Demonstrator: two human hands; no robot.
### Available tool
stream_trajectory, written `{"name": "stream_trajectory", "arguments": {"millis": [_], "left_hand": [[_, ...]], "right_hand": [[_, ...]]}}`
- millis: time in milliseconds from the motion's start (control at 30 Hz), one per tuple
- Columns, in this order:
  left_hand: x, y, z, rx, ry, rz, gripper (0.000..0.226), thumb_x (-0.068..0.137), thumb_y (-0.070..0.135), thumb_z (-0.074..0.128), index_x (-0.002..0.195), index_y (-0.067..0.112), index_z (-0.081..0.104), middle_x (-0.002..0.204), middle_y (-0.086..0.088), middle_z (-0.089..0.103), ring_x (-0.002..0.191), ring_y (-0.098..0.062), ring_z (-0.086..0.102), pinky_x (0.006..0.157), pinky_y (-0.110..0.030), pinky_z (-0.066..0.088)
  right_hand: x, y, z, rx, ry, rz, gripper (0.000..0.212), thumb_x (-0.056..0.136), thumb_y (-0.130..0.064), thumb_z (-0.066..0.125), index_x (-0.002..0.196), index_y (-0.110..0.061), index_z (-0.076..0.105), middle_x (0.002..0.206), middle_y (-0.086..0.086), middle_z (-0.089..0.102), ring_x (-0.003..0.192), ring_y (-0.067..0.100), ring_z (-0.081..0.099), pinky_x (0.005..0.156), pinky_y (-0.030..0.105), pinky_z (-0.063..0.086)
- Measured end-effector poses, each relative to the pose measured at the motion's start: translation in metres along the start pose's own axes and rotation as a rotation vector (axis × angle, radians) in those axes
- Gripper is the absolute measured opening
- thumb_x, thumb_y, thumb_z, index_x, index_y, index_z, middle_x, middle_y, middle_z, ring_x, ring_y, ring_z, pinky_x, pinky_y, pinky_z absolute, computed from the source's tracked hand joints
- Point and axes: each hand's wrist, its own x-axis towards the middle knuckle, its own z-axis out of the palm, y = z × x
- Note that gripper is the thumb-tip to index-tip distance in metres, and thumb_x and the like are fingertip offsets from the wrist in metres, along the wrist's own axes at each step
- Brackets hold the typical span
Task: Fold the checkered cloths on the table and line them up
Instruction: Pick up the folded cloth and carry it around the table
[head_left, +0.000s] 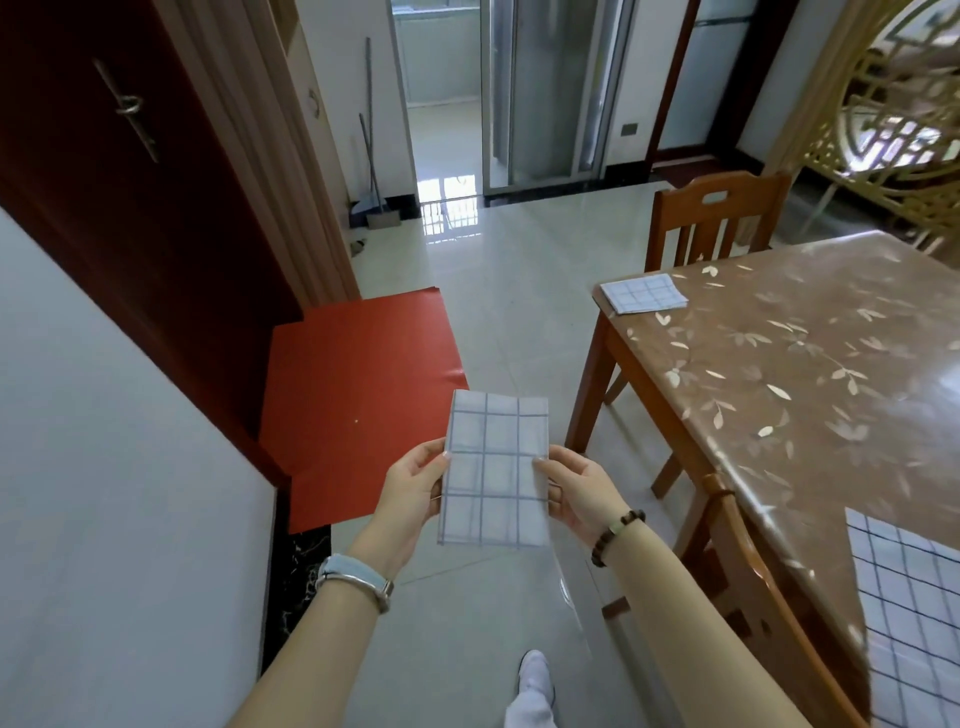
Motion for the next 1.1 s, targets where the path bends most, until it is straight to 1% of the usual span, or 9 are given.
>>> {"name": "stream_trajectory", "arguments": {"millis": [133,233,300,533,633,767,833,1000,1100], "left_hand": [[0.044,0.017,0.021,0.018,-0.015,-0.007,0.016,0.099,0.014,0.055,0.112,0.016,0.065,0.088,0.002,0.073,0.065,-0.006,0.064,0.055,-0.022,0.051],[0.079,0.028,0.04,0.005,-0.024,-0.02,0.014,0.098,0.014,0.057,0.108,0.017,0.066,0.091,-0.001,0.073,0.068,-0.009,0.065,0.06,-0.026,0.051],[0.101,0.035,0.052,0.005,-0.038,-0.02,0.015,0.098,0.014,0.058,0.109,0.016,0.066,0.091,-0.003,0.073,0.069,-0.011,0.064,0.064,-0.029,0.052],[0.162,0.052,0.092,-0.003,-0.076,-0.017,0.013,0.097,0.009,0.058,0.106,0.012,0.066,0.09,-0.002,0.072,0.068,-0.006,0.065,0.058,-0.021,0.052],[0.183,0.056,0.106,0.012,-0.109,-0.025,0.013,0.097,0.009,0.057,0.105,0.013,0.066,0.087,0.002,0.074,0.07,-0.006,0.066,0.062,-0.022,0.051],[0.213,0.06,0.121,0.025,-0.145,-0.038,0.015,0.096,0.009,0.058,0.109,0.011,0.066,0.091,-0.002,0.074,0.075,-0.009,0.068,0.066,-0.025,0.051],[0.229,0.062,0.13,0.043,-0.172,-0.055,0.013,0.096,0.01,0.059,0.107,0.013,0.066,0.091,-0.002,0.074,0.076,-0.01,0.068,0.066,-0.026,0.051],[0.278,0.065,0.151,0.11,-0.257,-0.108,0.014,0.096,0.012,0.059,0.109,0.014,0.066,0.098,-0.007,0.073,0.082,-0.016,0.068,0.074,-0.033,0.054],[0.31,0.071,0.164,0.159,-0.321,-0.143,0.016,0.096,0.014,0.059,0.112,0.012,0.064,0.101,-0.01,0.072,0.079,-0.016,0.068,0.064,-0.028,0.053]], "right_hand": [[0.037,-0.026,-0.013,0.017,0.027,0.006,0.025,0.096,-0.009,0.052,0.12,-0.007,0.059,0.111,0.013,0.067,0.074,0.014,0.07,0.061,0.025,0.056],[0.065,-0.047,-0.027,0.016,0.056,0.01,0.023,0.095,-0.011,0.054,0.117,-0.009,0.061,0.115,0.014,0.068,0.092,0.024,0.069,0.07,0.03,0.058],[0.083,-0.06,-0.036,0.022,0.082,0.001,0.024,0.095,-0.011,0.055,0.118,-0.008,0.061,0.114,0.014,0.069,0.093,0.024,0.069,0.072,0.031,0.058],[0.126,-0.092,-0.061,0.073,0.167,-0.011,0.024,0.096,-0.009,0.054,0.119,-0.006,0.059,0.117,0.016,0.068,0.099,0.029,0.066,0.082,0.037,0.057],[0.14,-0.101,-0.072,0.079,0.214,-0.01,0.025,0.095,-0.01,0.055,0.12,-0.005,0.059,0.116,0.015,0.068,0.099,0.028,0.067,0.087,0.04,0.055],[0.156,-0.111,-0.083,0.096,0.26,-0.029,0.019,0.095,-0.008,0.055,0.113,-0.008,0.061,0.101,0.008,0.071,0.088,0.022,0.068,0.083,0.038,0.056],[0.166,-0.116,-0.089,0.106,0.291,-0.031,0.015,0.095,-0.008,0.054,0.107,-0.01,0.063,0.097,0.005,0.071,0.087,0.021,0.067,0.084,0.039,0.055],[0.194,-0.126,-0.104,0.107,0.403,-0.061,0.013,0.095,-0.007,0.054,0.099,-0.013,0.065,0.1,0.008,0.071,0.088,0.022,0.068,0.078,0.035,0.057],[0.215,-0.134,-0.11,0.182,0.484,-0.072,0.013,0.094,-0.005,0.055,0.097,-0.012,0.066,0.09,0.006,0.072,0.075,0.017,0.067,0.07,0.031,0.057]]}}
